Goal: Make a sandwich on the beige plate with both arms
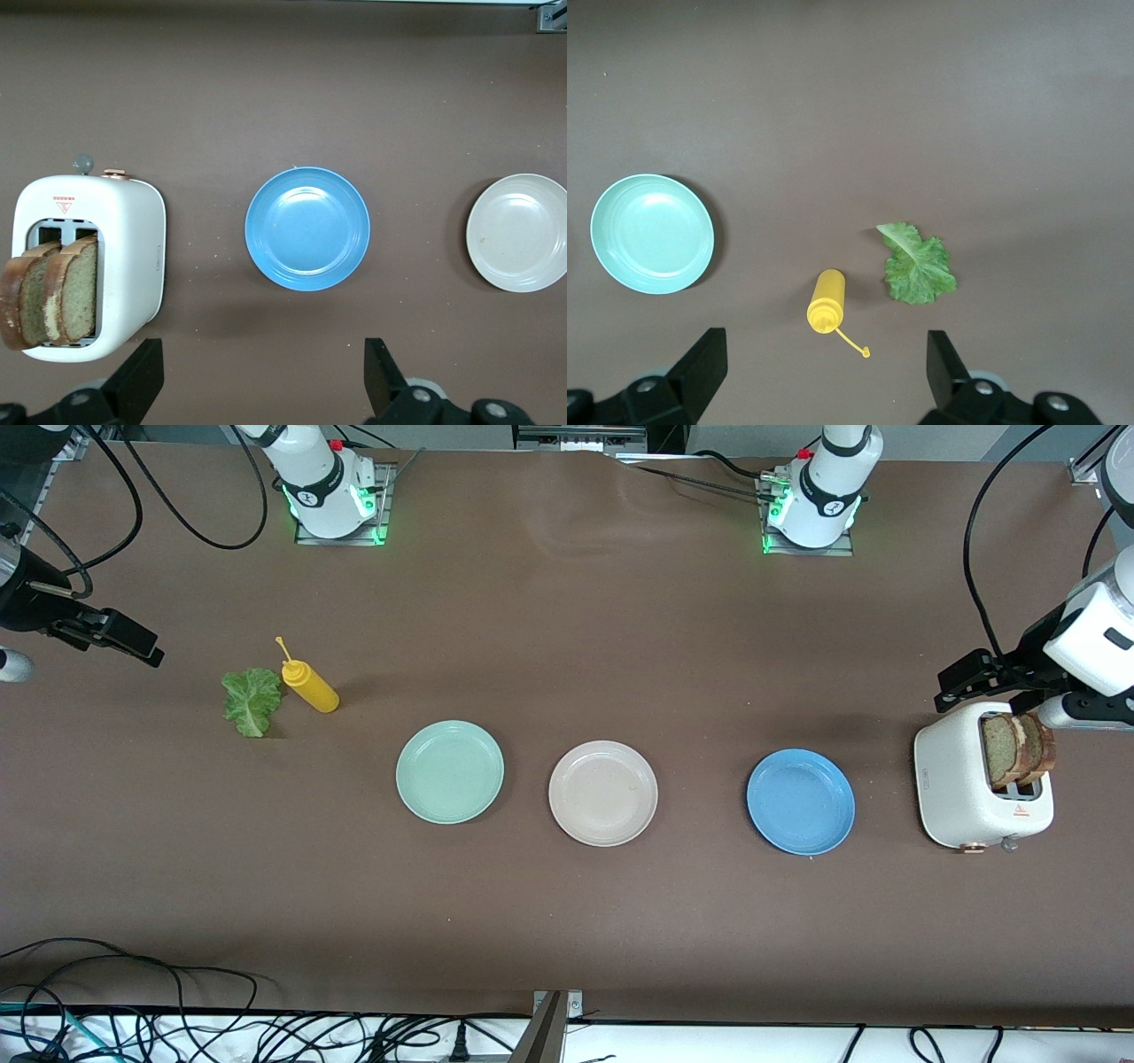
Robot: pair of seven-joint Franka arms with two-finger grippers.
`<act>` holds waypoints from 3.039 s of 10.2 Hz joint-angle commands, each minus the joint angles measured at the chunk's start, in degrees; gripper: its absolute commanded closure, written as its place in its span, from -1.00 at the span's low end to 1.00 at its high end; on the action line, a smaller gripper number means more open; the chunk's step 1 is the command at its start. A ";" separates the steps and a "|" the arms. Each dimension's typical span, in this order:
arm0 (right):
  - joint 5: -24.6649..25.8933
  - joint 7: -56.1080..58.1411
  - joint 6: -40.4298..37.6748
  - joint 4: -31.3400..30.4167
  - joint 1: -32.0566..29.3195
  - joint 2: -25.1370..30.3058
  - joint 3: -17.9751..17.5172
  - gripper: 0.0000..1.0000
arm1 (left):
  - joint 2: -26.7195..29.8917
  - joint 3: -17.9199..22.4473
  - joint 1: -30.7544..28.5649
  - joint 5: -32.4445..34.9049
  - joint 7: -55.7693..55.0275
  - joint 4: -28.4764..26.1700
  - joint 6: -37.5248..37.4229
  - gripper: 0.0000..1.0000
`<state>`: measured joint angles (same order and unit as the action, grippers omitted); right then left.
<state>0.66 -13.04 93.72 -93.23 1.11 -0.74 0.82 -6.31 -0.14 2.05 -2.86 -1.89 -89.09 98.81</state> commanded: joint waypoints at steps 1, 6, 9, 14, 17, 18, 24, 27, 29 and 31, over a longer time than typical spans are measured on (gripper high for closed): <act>-0.22 -0.49 -1.17 0.42 0.03 0.91 -0.29 -1.00 | 1.03 -0.91 -0.55 1.00 -0.92 -0.91 -0.20 -1.00; -0.30 0.39 -0.82 0.51 0.03 0.74 -0.29 -1.00 | -0.28 -0.92 -0.64 1.80 -0.84 -0.91 -0.02 -1.00; -0.39 0.47 -1.08 0.42 0.03 0.74 -0.47 -1.00 | -0.98 -0.92 -0.29 1.80 -1.02 -0.56 0.06 -1.00; -0.39 0.47 -1.26 0.42 0.12 0.91 -0.38 -1.00 | -1.34 -0.74 -0.73 1.80 -0.84 -0.21 0.41 -1.00; -0.39 0.47 -1.26 0.42 0.12 1.00 -0.47 -1.00 | -1.34 -0.74 -0.56 1.80 -1.02 -0.21 0.33 -1.00; -0.39 0.47 -1.26 0.42 0.12 1.00 -0.38 -1.00 | -1.43 -0.74 -0.64 1.71 -1.02 -0.21 0.33 -1.00; -0.39 0.39 -1.17 0.42 0.12 1.00 -0.38 -1.00 | -1.43 -0.74 -0.55 1.71 -1.02 -0.21 0.33 -1.00; -0.48 0.39 -1.08 0.51 0.12 0.91 -0.38 -1.00 | -1.43 -0.74 -0.55 1.71 -1.02 -0.21 0.33 -1.00; -0.48 0.39 -1.08 0.51 0.12 1.00 -0.47 -1.00 | -1.43 -0.83 -0.55 1.71 -1.02 -0.29 0.33 -1.00; -0.39 0.39 -1.08 0.51 0.12 1.00 -0.47 -1.00 | -1.43 -0.83 -0.55 1.71 -1.02 -0.29 0.33 -1.00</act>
<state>0.63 -12.96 93.45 -93.23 1.19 -0.27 0.37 -7.45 -0.49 1.63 -2.40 -1.99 -89.87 99.00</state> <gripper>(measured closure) 0.000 0.000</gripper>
